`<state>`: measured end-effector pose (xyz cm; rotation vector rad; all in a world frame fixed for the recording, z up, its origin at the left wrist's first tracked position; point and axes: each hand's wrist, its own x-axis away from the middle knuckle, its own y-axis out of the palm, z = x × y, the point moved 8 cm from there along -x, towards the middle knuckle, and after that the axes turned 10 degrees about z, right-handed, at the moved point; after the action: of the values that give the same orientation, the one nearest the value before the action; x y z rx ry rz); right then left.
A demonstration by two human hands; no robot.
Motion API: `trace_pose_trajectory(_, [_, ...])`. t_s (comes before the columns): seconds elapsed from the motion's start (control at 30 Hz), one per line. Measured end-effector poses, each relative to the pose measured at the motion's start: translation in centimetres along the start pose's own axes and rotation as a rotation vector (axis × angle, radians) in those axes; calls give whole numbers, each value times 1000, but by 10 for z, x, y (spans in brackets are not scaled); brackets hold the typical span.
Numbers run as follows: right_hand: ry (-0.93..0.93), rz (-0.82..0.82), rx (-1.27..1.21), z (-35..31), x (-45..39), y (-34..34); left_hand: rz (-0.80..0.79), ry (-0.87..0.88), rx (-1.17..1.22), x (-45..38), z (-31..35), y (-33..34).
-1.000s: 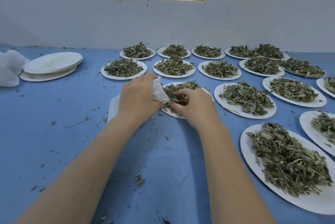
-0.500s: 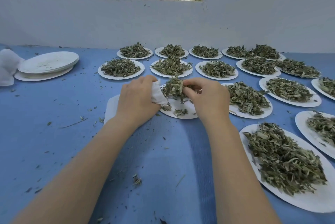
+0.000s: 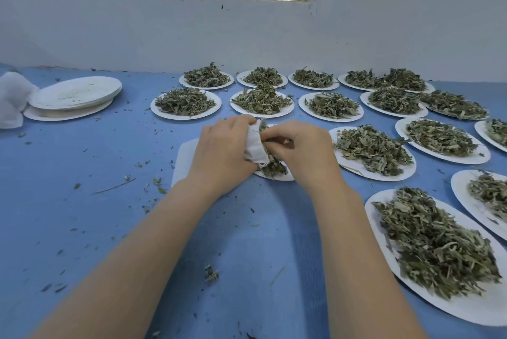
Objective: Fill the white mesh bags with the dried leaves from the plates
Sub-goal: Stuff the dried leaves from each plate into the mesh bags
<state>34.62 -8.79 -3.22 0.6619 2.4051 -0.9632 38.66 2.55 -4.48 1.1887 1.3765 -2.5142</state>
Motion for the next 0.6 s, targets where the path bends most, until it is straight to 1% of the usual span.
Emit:
trace_pose_trajectory(0.03, [17,-1,-26,0,0,0,2,7,-2,0,2,1])
trace_pose_trajectory(0.1, [107,-19,-142,2,1,2,3,17,-3,0,4,3])
trace_pose_trajectory(0.23, [277,-167,-368,7,5,10,24,-27,35,0,2,2])
trace_pose_trajectory(0.33, [304,-312,-361,9,7,15,49,-77,62,0,-1,-1])
trace_pose_trajectory(0.4, [289,-338,-363,6,7,17,64,-109,83,0,-2,-2])
trace_pose_trajectory(0.43, [291,-304,-375,6,6,16,70,-117,97,0,-2,-2])
trace_pose_trajectory(0.53, [318,-94,-393,9,2,7,73,-116,135,0,-1,-3])
trace_pose_trajectory(0.6, [308,16,-339,11,1,2,79,-109,143,1,0,-4])
